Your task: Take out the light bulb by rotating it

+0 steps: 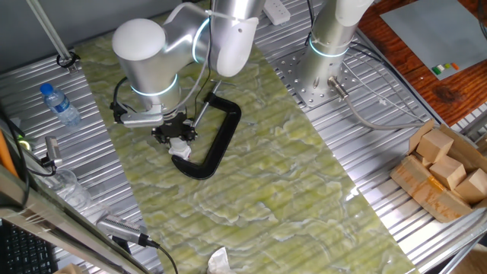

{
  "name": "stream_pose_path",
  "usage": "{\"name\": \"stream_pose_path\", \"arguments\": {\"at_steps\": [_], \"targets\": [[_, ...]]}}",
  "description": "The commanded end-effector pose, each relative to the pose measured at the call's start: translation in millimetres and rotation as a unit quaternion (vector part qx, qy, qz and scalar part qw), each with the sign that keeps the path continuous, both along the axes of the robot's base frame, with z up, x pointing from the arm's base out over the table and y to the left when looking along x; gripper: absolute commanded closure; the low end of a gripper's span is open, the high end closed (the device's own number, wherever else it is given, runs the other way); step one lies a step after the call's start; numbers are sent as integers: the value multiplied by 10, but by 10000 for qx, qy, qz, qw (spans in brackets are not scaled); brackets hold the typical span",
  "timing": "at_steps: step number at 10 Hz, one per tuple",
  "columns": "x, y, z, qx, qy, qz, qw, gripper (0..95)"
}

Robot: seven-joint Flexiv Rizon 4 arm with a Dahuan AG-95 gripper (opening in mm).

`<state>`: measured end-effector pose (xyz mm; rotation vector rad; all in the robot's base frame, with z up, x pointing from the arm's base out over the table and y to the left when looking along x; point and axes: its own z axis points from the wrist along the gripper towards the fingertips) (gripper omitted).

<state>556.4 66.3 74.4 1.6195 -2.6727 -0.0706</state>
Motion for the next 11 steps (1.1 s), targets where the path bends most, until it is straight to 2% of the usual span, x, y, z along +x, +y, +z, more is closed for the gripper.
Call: {"name": "stream_pose_path", "arguments": {"at_steps": [1, 3, 5, 6, 7, 8, 11], "targets": [[-6, 2, 4, -68, 69, -938, 9955, 950], [-6, 1, 0, -88, 65, -1659, 9861, 950], [-6, 1, 1, -112, 82, -2270, 9738, 950], [-6, 1, 0, -115, 87, -2422, 9701, 950], [-7, 0, 0, -112, 65, -2846, 9585, 950], [-6, -2, 0, -92, 63, -3056, 9521, 950], [-6, -4, -1, -72, -20, -3826, 9239, 950]]}}
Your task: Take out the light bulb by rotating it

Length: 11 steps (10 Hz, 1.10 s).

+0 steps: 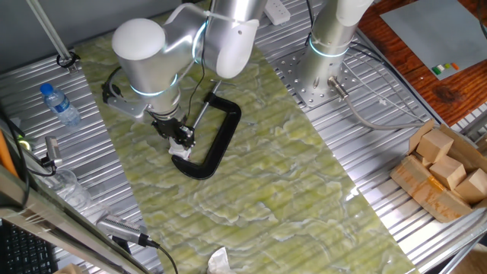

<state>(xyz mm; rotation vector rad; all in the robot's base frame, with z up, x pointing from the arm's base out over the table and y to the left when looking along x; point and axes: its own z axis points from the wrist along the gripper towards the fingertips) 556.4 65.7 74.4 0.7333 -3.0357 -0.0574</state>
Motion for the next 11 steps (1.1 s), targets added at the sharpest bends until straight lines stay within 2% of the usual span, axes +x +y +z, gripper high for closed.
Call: {"name": "stream_pose_path", "arguments": {"at_steps": [1, 7, 9, 11], "targets": [[-5, -1, 0, -8, -70, -934, 9956, 950], [-10, -7, -4, -18, -57, -659, 9978, 950], [-10, -7, -4, 22, -34, -516, 9987, 950], [-10, -6, -2, 163, 21, -506, 9986, 950]]}}
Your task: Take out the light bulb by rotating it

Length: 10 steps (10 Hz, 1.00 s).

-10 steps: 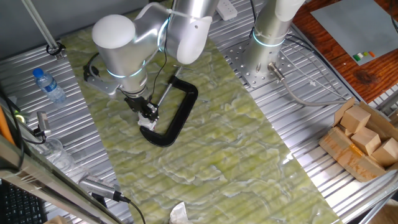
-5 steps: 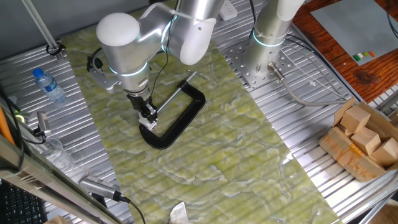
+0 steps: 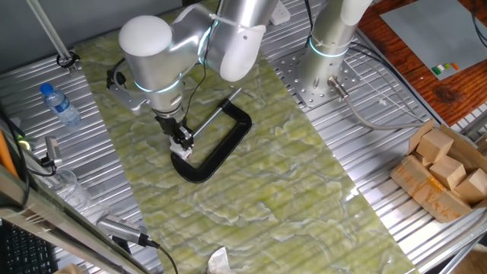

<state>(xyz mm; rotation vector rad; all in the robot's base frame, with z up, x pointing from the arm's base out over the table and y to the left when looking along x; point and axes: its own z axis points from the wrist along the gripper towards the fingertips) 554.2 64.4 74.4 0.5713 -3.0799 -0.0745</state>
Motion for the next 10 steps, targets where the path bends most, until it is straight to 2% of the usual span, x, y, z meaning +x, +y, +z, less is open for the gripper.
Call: {"name": "stream_pose_path", "arguments": {"at_steps": [1, 2, 4, 5, 10], "targets": [[11, 9, -3, 177, 64, 75, 9998, 950], [11, 9, -3, 178, 95, 304, 9993, 950], [11, 9, -3, 35, 78, 669, 9977, 950], [11, 9, -3, 16, 69, 810, 9967, 950], [8, 23, -8, 84, 95, 1089, 9940, 950]]}}
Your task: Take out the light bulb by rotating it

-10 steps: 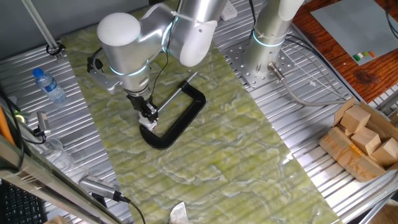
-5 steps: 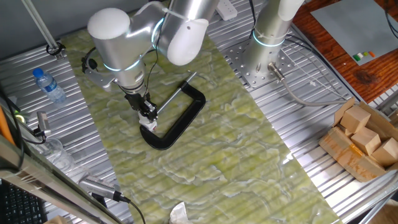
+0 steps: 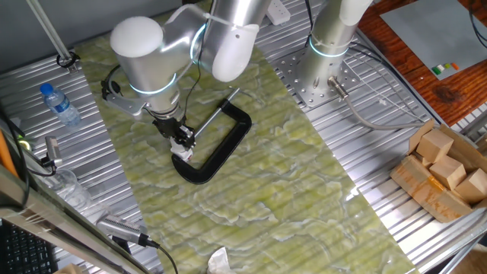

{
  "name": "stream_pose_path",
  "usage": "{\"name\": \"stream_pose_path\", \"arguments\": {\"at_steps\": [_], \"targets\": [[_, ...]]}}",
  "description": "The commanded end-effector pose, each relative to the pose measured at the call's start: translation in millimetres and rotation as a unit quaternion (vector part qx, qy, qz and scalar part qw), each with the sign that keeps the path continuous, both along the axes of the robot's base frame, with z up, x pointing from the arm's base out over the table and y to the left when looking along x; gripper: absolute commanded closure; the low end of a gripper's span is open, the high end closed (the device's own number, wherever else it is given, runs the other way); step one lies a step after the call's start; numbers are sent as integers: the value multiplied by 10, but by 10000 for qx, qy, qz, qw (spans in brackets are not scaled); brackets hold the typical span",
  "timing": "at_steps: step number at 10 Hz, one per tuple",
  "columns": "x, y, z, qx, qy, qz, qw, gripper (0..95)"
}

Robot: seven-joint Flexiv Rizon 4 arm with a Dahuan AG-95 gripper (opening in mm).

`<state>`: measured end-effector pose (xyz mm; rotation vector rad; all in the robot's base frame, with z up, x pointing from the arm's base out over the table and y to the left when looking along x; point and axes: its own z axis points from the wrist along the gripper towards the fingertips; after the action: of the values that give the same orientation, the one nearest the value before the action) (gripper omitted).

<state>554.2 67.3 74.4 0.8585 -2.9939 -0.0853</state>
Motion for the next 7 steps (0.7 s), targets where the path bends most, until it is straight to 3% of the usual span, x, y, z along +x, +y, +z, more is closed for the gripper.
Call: {"name": "stream_pose_path", "arguments": {"at_steps": [1, 3, 4, 7], "targets": [[8, -5, -13, 84, 5, 314, 9995, 950], [10, -1, -10, 54, -14, 662, 9978, 950], [9, -1, -8, 65, -29, 1134, 9935, 950], [8, 1, 6, 84, -91, 1933, 9811, 950]]}}
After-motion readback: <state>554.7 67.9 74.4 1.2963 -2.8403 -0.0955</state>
